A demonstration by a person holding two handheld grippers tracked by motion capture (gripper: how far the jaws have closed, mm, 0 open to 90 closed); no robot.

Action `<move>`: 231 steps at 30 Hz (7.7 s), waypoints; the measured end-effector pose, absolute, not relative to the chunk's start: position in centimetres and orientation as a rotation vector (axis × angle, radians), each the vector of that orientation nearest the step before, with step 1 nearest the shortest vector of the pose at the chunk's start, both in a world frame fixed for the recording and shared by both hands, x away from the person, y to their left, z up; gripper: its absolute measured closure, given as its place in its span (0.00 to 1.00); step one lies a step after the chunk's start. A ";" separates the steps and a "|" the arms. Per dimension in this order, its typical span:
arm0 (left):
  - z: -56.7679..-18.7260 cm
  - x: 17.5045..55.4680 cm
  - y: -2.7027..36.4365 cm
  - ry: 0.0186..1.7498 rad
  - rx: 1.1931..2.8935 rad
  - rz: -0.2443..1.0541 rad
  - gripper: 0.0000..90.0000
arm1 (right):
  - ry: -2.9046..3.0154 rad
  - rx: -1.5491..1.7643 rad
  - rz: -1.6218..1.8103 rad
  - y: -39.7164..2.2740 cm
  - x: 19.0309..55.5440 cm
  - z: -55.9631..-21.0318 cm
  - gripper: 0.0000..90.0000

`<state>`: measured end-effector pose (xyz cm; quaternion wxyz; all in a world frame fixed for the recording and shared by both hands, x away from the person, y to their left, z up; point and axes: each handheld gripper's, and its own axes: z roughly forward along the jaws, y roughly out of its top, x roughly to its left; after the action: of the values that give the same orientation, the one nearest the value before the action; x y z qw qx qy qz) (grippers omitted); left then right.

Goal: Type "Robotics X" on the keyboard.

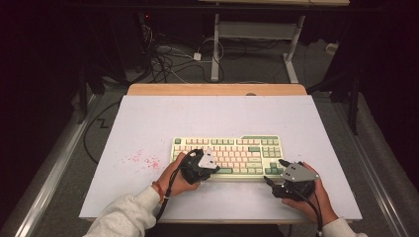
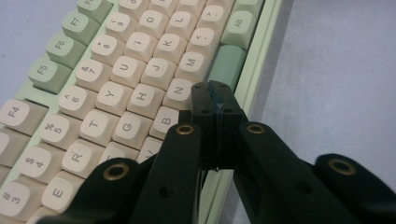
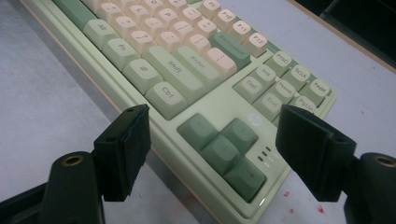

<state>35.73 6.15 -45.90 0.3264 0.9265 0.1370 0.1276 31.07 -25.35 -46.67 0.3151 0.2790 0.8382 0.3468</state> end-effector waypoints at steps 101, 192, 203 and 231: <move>-43.7 35.1 11.2 0.447 2.235 0.748 0.21 | 2.165 0.737 0.932 -25.3 30.7 -46.2 0.30; -46.1 31.8 19.3 0.668 2.254 0.757 0.27 | 2.287 0.735 0.979 -23.3 33.5 -44.4 0.93; -46.2 31.8 19.3 0.664 2.265 0.733 0.36 | 2.391 0.718 0.916 -21.1 35.6 -45.2 1.00; -44.0 34.7 17.8 0.660 2.278 0.474 0.97 | 2.409 0.718 0.891 -20.7 35.6 -46.1 1.00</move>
<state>34.73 17.83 -44.02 0.3537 0.8810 0.2552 0.1834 35.64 -20.74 -46.07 0.2350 0.2617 0.8780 0.3248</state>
